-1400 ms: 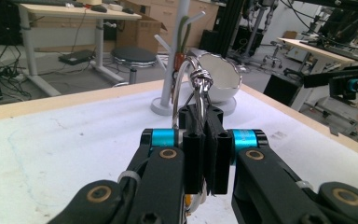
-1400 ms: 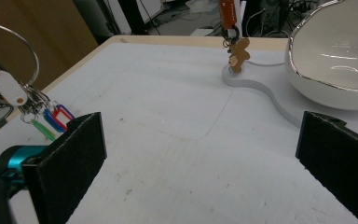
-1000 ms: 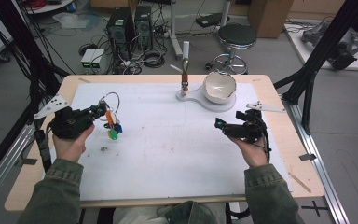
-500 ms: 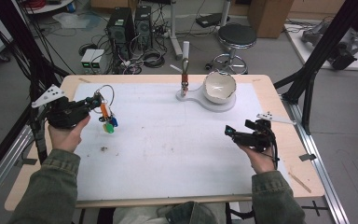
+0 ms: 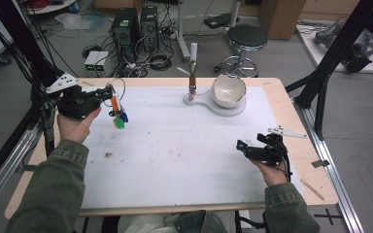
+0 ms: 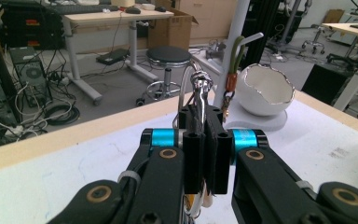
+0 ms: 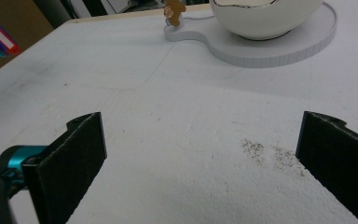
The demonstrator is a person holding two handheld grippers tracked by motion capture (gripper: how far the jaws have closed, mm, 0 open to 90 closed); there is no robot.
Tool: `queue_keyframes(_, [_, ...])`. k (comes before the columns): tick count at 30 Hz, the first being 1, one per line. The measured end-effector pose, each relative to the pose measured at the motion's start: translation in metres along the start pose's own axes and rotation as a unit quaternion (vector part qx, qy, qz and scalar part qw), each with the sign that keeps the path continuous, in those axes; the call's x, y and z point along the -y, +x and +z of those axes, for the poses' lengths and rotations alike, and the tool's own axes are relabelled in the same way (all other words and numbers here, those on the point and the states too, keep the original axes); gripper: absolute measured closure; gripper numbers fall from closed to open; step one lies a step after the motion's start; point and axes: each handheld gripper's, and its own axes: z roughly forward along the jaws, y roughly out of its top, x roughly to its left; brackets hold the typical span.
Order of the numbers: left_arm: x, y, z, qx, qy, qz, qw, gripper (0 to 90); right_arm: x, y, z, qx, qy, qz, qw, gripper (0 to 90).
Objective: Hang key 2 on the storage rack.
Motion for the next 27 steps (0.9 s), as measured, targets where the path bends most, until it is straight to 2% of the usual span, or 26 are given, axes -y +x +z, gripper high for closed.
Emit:
queue_keyframes(7, [-0.018,0.000,0.021,0.003,0.008,0.000,1.0000,86.8,0.002,-0.003,-0.003,0.003,-0.009,0.009,0.9999,0.7])
queue_keyframes(13, [-0.031,-0.006,0.045,0.009,0.015,0.005,0.9998,86.8,0.004,-0.006,-0.006,0.004,-0.014,0.018,0.9997,0.6])
queue_keyframes(27, [-0.054,-0.007,0.092,0.007,0.029,0.007,0.9995,86.7,0.005,-0.008,-0.010,0.010,-0.031,0.022,0.9992,0.7])
